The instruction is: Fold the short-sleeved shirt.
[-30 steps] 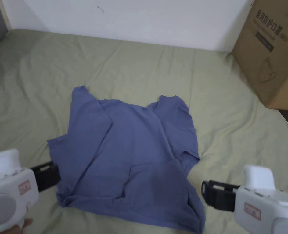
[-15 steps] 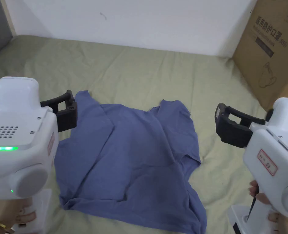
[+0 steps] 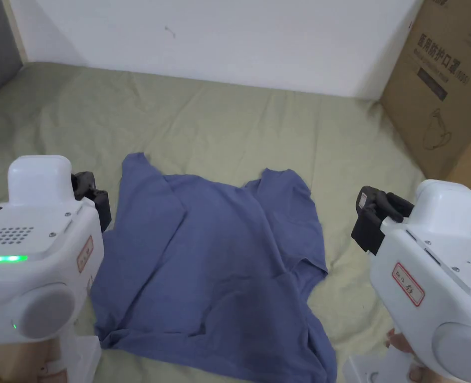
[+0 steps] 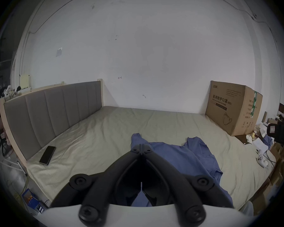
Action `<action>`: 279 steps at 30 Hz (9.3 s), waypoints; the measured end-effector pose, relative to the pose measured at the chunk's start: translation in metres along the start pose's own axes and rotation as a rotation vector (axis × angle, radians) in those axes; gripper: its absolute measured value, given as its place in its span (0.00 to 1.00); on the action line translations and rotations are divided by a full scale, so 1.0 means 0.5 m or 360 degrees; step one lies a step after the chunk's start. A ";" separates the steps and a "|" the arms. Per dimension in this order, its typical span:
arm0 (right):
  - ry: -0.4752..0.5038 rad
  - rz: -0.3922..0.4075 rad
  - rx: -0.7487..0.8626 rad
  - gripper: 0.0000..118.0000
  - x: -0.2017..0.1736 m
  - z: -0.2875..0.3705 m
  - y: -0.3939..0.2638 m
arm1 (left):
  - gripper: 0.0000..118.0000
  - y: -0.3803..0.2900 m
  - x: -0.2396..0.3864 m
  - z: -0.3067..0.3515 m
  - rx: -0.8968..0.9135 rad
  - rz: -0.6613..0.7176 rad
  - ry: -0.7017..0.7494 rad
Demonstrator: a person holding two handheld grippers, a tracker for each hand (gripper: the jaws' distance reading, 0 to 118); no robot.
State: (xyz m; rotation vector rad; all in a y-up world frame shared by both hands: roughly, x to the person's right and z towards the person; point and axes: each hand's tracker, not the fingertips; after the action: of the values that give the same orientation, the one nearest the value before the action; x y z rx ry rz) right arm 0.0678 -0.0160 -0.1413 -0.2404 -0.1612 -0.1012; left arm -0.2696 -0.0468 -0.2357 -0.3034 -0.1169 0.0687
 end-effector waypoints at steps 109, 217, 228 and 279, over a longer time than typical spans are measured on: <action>0.0042 -0.0083 -0.0056 0.05 0.165 -0.033 0.705 | 0.00 0.699 -0.212 -0.055 0.0223 0.0440 0.0016; -0.0118 0.0011 -0.0111 0.09 0.090 0.034 -0.052 | 0.41 -0.047 0.021 0.042 0.0085 -0.0206 -0.0048; -0.0081 -0.0081 -0.0127 0.00 0.069 0.025 -0.071 | 0.00 -0.065 0.024 0.020 -0.0079 -0.0082 -0.0153; -0.0305 -0.0093 -0.1377 0.96 0.299 -0.066 -0.352 | 0.00 -0.179 -0.163 -0.054 -0.1072 0.0245 0.0164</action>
State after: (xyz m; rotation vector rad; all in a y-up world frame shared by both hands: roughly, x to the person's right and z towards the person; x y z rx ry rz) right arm 0.1983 -0.2062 -0.1073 -1.1105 -0.3101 -0.2035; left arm -0.3427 -0.1471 -0.2428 -0.9879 -0.0096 0.1665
